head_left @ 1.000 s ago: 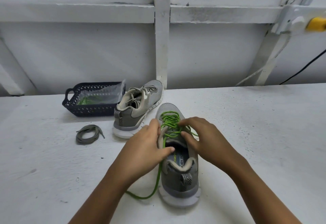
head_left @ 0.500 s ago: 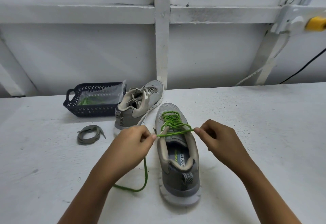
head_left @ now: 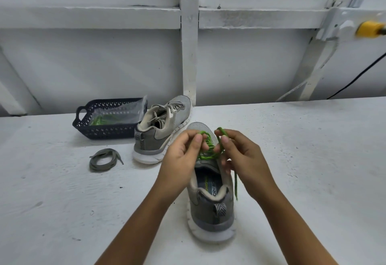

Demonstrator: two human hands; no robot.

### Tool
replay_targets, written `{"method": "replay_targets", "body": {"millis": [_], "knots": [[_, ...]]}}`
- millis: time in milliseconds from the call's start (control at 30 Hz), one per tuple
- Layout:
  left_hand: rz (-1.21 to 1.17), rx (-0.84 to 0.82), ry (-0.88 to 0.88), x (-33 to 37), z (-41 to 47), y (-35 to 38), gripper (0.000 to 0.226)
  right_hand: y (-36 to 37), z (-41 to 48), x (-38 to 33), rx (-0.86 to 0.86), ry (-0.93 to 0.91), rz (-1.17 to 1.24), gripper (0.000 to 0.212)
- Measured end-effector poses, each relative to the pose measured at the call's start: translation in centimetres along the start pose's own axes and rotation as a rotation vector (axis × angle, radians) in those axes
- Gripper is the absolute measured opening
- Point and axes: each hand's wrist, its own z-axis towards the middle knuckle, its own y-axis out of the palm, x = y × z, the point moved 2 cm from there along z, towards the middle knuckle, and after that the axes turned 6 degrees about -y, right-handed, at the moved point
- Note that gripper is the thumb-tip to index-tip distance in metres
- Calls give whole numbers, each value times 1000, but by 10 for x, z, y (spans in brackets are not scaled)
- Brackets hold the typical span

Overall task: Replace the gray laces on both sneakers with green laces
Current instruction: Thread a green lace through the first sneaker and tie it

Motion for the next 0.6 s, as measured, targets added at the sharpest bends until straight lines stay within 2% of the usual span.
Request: {"method": "replay_targets", "body": {"millis": [100,300,467,600], "knots": [[116,-75,8,-7,1,0,21,0,1,3,-18,-38,-113,26],[199,-206,-47,-7,2,-5,38,-3,3,8,-110,-36,-279,41],[99,-278,-142,-3,6,-10,20,-2,2,4,-128,-31,-168,23],[92,-233,-198,-2,10,-13,35,-4,1,2,-163,-96,-246,29]]}}
